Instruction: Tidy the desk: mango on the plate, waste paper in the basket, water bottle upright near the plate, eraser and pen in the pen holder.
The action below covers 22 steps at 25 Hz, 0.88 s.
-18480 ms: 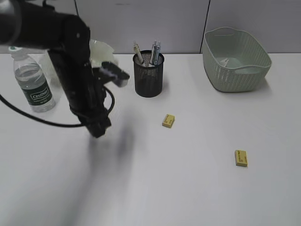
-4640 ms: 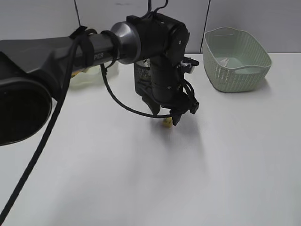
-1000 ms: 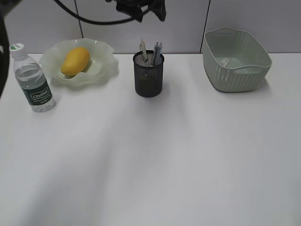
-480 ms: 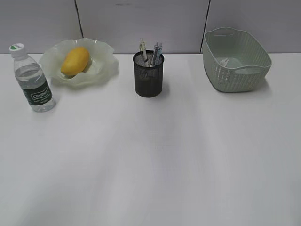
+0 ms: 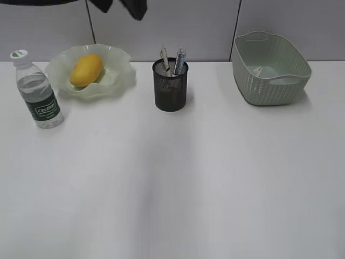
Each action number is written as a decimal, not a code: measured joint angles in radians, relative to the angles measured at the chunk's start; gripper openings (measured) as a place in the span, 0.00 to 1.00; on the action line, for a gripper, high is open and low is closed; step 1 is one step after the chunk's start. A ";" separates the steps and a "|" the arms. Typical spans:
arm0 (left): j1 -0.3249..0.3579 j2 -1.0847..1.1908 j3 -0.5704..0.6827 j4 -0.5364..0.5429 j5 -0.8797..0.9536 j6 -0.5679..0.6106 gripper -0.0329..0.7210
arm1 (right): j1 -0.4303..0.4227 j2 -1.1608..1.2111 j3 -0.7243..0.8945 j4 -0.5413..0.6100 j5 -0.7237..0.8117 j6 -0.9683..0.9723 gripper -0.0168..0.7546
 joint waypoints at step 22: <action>0.000 -0.957 0.959 0.029 0.002 0.001 0.82 | 0.000 0.000 0.000 0.005 0.000 0.000 0.60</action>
